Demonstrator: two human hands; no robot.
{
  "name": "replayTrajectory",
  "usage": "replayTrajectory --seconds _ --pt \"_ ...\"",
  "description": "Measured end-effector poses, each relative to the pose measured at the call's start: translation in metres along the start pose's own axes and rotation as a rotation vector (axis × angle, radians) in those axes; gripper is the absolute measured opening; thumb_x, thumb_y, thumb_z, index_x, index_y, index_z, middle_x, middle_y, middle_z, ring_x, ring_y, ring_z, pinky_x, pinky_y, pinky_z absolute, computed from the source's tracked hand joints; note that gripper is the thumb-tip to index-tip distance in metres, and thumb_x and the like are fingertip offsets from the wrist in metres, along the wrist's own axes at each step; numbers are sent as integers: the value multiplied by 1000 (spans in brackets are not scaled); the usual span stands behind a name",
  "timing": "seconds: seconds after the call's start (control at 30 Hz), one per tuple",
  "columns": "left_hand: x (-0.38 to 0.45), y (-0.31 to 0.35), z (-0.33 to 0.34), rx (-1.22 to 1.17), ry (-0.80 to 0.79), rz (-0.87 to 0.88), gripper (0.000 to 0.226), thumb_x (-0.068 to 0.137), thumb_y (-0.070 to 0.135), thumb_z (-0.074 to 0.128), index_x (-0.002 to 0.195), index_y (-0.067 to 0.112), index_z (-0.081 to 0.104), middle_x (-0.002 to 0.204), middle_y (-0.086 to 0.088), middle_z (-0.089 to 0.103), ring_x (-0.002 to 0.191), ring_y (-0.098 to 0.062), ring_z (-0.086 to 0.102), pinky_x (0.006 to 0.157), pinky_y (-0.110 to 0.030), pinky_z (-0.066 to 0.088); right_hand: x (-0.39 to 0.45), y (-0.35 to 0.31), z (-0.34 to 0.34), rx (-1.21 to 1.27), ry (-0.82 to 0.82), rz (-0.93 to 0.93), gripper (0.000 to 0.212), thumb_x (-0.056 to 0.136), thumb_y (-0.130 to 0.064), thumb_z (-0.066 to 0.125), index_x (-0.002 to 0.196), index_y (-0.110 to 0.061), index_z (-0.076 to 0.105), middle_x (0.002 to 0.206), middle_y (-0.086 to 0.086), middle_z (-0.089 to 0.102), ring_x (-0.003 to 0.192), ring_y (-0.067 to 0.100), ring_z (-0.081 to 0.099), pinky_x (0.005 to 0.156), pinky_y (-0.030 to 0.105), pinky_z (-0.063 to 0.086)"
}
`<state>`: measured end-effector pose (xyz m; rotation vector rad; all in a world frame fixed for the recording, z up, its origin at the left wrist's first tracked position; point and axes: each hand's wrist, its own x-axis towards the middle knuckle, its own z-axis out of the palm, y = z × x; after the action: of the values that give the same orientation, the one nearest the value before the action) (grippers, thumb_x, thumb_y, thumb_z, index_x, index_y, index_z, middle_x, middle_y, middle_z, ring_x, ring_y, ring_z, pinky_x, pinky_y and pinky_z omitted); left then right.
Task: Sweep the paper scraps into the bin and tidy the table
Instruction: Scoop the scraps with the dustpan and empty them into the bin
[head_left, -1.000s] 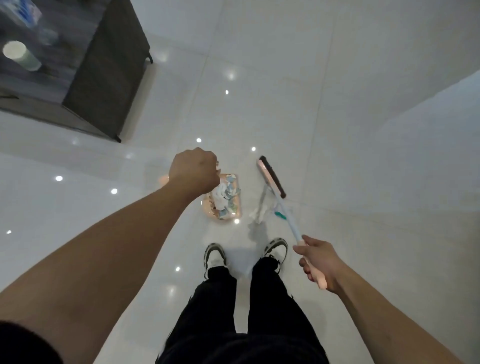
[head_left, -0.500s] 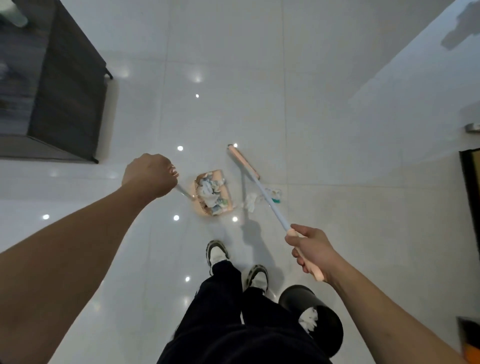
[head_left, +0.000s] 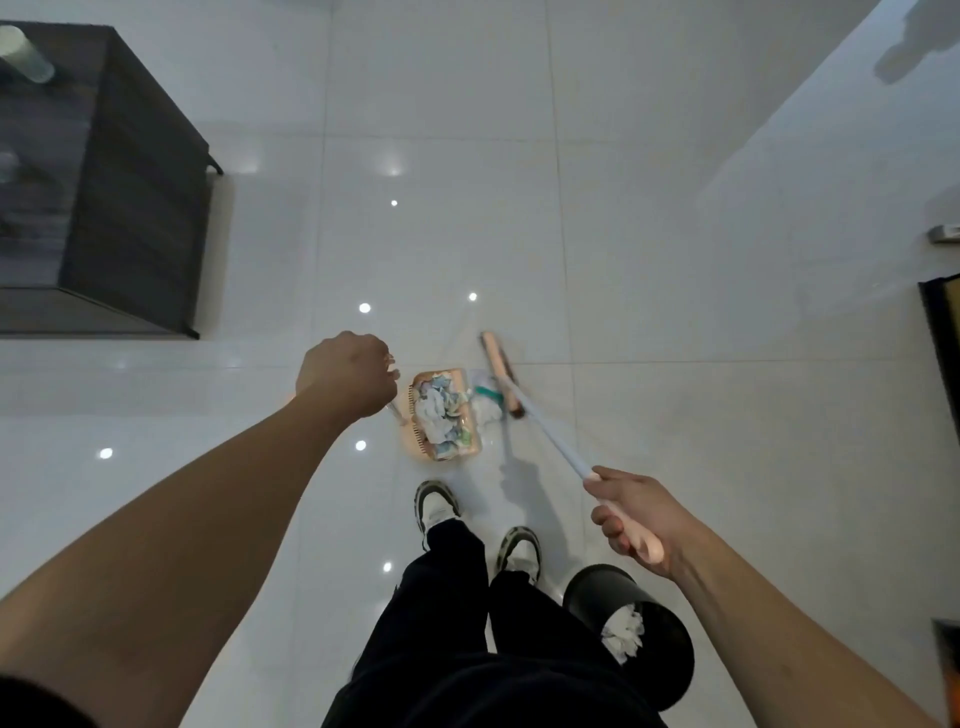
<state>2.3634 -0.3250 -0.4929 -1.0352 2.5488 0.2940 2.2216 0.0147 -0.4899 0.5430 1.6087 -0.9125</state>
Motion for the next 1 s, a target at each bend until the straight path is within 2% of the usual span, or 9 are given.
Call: replayTrajectory --seconds 0.17,0.33,0.43,0.63,0.73,0.8,0.9,1.0 --pt "-3 -3 1 31 30 -26 12 76 31 57 79 21 64 73 -1 57 66 -25 55 59 -27 41 -16 2 -18 -5 -115 -38 44 86 -21 74 128 -21 60 62 8 51 41 14 36 33 20 32" --pt "-27 -14 8 25 13 -75 13 76 35 58 69 24 59 65 4 54 58 -18 51 52 -24 36 -22 8 -11 -115 -53 -139 47 89 -19 70 134 -23 55 56 6 51 40 16 38 36 20 30" --pt "-49 -16 15 12 -9 -103 17 79 35 56 67 24 59 65 3 57 59 -18 53 52 -24 39 -18 8 -10 -192 22 -179 54 91 -14 67 141 -21 49 57 8 50 37 16 40 37 20 33" --pt "-108 -33 34 -83 48 -358 19 76 37 55 65 22 60 62 0 56 56 -19 50 49 -25 32 -1 12 -14 -276 47 -220 62 92 -9 65 148 -14 40 61 11 51 35 14 42 38 22 37" --pt "-141 -53 47 -207 109 -489 17 74 38 56 64 24 59 63 0 57 60 -20 52 51 -26 35 10 16 1 -334 12 -228 51 92 -9 65 140 -8 46 62 10 48 35 14 41 40 23 36" --pt "-159 -65 54 -277 128 -576 16 75 39 57 66 26 58 65 0 59 63 -19 53 52 -26 37 15 19 16 -382 -4 -227 52 92 -9 64 140 -5 45 61 10 47 35 14 41 41 23 35" --pt "-179 -85 63 -336 152 -683 17 73 40 60 65 25 60 65 -1 60 60 -19 55 51 -25 38 19 18 43 -494 -29 -247 50 93 -11 62 141 -14 49 61 10 50 39 17 44 41 24 37" --pt "-193 -110 69 -363 149 -748 17 72 36 60 63 21 60 63 -2 61 63 -21 56 52 -26 38 25 13 72 -687 -38 -315 38 92 -12 58 130 -14 58 70 11 54 42 20 48 43 25 40"
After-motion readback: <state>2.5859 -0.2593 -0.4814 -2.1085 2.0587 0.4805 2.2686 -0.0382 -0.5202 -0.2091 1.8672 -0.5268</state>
